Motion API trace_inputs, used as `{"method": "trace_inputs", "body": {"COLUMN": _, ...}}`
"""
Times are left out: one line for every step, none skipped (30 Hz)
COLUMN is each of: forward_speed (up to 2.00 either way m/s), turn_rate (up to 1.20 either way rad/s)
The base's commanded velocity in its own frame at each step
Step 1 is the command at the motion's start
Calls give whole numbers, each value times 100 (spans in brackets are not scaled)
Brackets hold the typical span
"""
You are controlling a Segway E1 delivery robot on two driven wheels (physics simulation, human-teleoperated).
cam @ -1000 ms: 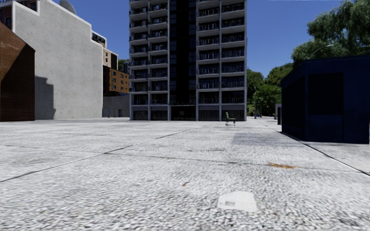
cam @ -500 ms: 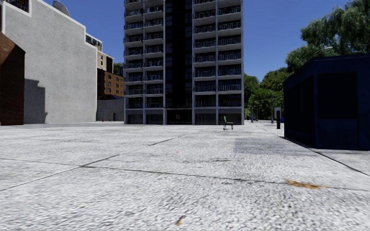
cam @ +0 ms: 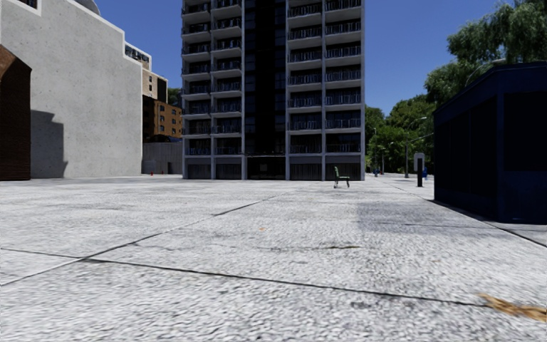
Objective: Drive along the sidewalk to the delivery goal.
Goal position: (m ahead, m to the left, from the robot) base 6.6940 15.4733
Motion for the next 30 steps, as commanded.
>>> {"method": "trace_inputs", "body": {"forward_speed": 132, "turn_rate": 0}}
{"method": "trace_inputs", "body": {"forward_speed": 132, "turn_rate": 0}}
{"method": "trace_inputs", "body": {"forward_speed": 132, "turn_rate": 1}}
{"method": "trace_inputs", "body": {"forward_speed": 132, "turn_rate": 24}}
{"method": "trace_inputs", "body": {"forward_speed": 132, "turn_rate": 24}}
{"method": "trace_inputs", "body": {"forward_speed": 132, "turn_rate": 48}}
{"method": "trace_inputs", "body": {"forward_speed": 132, "turn_rate": 59}}
{"method": "trace_inputs", "body": {"forward_speed": 132, "turn_rate": 65}}
{"method": "trace_inputs", "body": {"forward_speed": 132, "turn_rate": 69}}
{"method": "trace_inputs", "body": {"forward_speed": 132, "turn_rate": 69}}
{"method": "trace_inputs", "body": {"forward_speed": 132, "turn_rate": 71}}
{"method": "trace_inputs", "body": {"forward_speed": 132, "turn_rate": 75}}
{"method": "trace_inputs", "body": {"forward_speed": 132, "turn_rate": 76}}
{"method": "trace_inputs", "body": {"forward_speed": 132, "turn_rate": 76}}
{"method": "trace_inputs", "body": {"forward_speed": 132, "turn_rate": 76}}
{"method": "trace_inputs", "body": {"forward_speed": 132, "turn_rate": 76}}
{"method": "trace_inputs", "body": {"forward_speed": 132, "turn_rate": 76}}
{"method": "trace_inputs", "body": {"forward_speed": 132, "turn_rate": 76}}
{"method": "trace_inputs", "body": {"forward_speed": 132, "turn_rate": 76}}
{"method": "trace_inputs", "body": {"forward_speed": 132, "turn_rate": 76}}
{"method": "trace_inputs", "body": {"forward_speed": 132, "turn_rate": 76}}
{"method": "trace_inputs", "body": {"forward_speed": 132, "turn_rate": 76}}
{"method": "trace_inputs", "body": {"forward_speed": 132, "turn_rate": 76}}
{"method": "trace_inputs", "body": {"forward_speed": 132, "turn_rate": 76}}
{"method": "trace_inputs", "body": {"forward_speed": 132, "turn_rate": 76}}
{"method": "trace_inputs", "body": {"forward_speed": 132, "turn_rate": 76}}
{"method": "trace_inputs", "body": {"forward_speed": 132, "turn_rate": 76}}
{"method": "trace_inputs", "body": {"forward_speed": 132, "turn_rate": 76}}
{"method": "trace_inputs", "body": {"forward_speed": 132, "turn_rate": 77}}
{"method": "trace_inputs", "body": {"forward_speed": 132, "turn_rate": 78}}
